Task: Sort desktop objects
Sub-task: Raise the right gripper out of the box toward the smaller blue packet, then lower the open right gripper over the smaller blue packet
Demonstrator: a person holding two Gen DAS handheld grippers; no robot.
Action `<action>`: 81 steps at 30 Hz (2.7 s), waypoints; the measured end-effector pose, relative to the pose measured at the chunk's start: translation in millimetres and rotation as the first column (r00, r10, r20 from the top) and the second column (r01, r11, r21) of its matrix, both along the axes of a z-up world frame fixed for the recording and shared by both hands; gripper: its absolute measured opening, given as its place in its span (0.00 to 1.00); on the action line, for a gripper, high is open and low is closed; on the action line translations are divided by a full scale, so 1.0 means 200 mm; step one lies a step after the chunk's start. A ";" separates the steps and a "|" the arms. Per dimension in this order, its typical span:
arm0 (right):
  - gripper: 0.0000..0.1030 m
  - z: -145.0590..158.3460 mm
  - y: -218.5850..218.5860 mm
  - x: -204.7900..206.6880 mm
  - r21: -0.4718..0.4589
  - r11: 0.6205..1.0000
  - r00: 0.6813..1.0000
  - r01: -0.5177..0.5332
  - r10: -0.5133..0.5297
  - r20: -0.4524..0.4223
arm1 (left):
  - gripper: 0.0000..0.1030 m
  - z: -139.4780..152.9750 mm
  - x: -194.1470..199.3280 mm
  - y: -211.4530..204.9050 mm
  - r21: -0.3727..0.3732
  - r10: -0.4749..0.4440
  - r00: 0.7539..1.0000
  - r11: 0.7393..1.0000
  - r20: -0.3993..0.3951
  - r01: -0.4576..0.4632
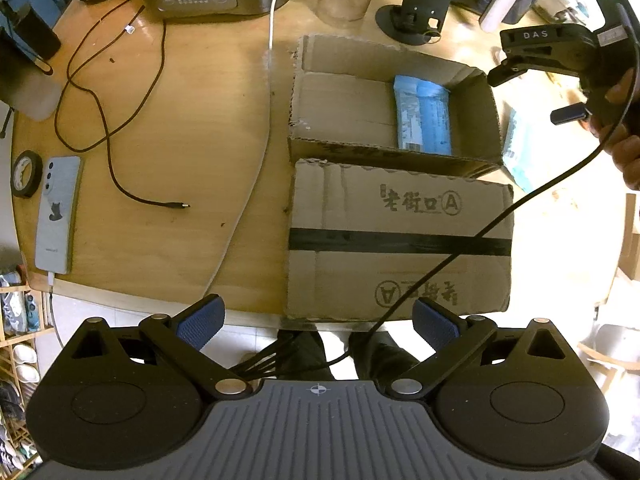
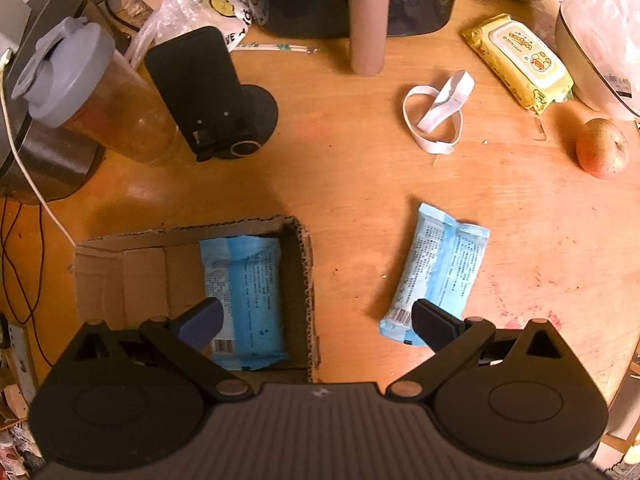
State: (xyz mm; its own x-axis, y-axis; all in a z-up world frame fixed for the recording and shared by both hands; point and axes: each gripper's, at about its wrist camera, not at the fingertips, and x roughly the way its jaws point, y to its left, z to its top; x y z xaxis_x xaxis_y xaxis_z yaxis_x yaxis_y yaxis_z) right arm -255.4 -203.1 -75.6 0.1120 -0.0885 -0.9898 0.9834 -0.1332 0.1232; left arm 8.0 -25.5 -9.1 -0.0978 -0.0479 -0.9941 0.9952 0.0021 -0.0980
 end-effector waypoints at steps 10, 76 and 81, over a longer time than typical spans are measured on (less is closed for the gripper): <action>1.00 -0.02 -0.01 -0.11 0.005 1.000 1.000 0.018 -0.018 -0.006 | 1.00 0.00 -0.05 0.00 0.003 0.005 1.000 1.000 0.002 -0.005; 1.00 -0.20 0.03 -0.56 0.023 0.984 0.983 0.178 -0.177 -0.044 | 1.00 -0.02 -0.34 -0.02 0.010 -0.070 0.997 0.998 0.013 0.070; 1.00 -0.22 0.03 -0.55 0.022 0.974 0.974 0.226 -0.225 -0.033 | 1.00 -0.02 -0.35 -0.03 0.011 -0.078 0.997 0.997 0.011 0.078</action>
